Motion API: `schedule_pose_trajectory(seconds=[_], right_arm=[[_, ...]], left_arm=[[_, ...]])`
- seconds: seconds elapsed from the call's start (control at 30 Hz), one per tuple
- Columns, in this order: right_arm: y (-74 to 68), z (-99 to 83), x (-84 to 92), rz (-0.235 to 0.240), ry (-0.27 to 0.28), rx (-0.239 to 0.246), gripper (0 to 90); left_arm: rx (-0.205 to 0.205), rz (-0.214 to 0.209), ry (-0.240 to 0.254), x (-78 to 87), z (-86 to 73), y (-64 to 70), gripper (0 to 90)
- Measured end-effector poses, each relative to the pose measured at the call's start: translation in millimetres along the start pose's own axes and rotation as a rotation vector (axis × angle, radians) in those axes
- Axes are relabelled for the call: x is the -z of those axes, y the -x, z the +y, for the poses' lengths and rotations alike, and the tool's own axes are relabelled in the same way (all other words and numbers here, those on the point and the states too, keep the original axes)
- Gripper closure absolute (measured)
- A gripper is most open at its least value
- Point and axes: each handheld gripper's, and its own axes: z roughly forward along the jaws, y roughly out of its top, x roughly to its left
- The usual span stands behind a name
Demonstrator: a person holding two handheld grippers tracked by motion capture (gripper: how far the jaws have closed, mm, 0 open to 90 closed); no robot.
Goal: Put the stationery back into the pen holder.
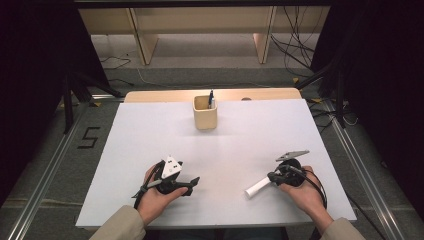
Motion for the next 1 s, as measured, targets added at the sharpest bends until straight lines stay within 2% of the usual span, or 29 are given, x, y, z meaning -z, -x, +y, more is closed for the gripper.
schedule_pose_trajectory(seconds=[0.17,0.37,0.5,0.6,0.67,0.8,0.87,1.0], right_arm=[[-10.3,0.6,-2.7,0.004,0.0,0.005,90.0],[-10.8,0.3,-3.2,0.005,0.007,0.007,89.6],[-6.6,1.2,-0.8,-0.041,0.051,0.024,83.1],[3.4,2.3,3.9,-0.093,0.122,0.012,74.5],[9.5,2.6,5.3,-0.115,0.161,0.004,67.5],[20.2,2.9,5.6,-0.154,0.233,-0.022,54.7],[23.1,3.1,5.2,-0.172,0.248,-0.041,49.5],[28.0,2.7,4.1,-0.185,0.253,-0.071,42.6]], left_arm=[[0.0,-0.004,-0.001,-0.3,-0.2,0.4,18.9],[-0.005,-0.005,0.001,0.0,0.2,0.9,19.2],[0.005,-0.015,0.002,0.4,1.6,3.5,20.0],[0.013,-0.027,0.011,-0.7,4.6,9.7,20.9],[0.022,-0.057,0.016,-2.5,7.9,15.8,21.2],[0.008,-0.123,0.014,-8.4,17.3,34.0,22.9],[0.001,-0.162,0.016,-13.8,22.6,46.0,23.6],[-0.044,-0.239,0.001,-26.0,34.0,72.2,25.5]])
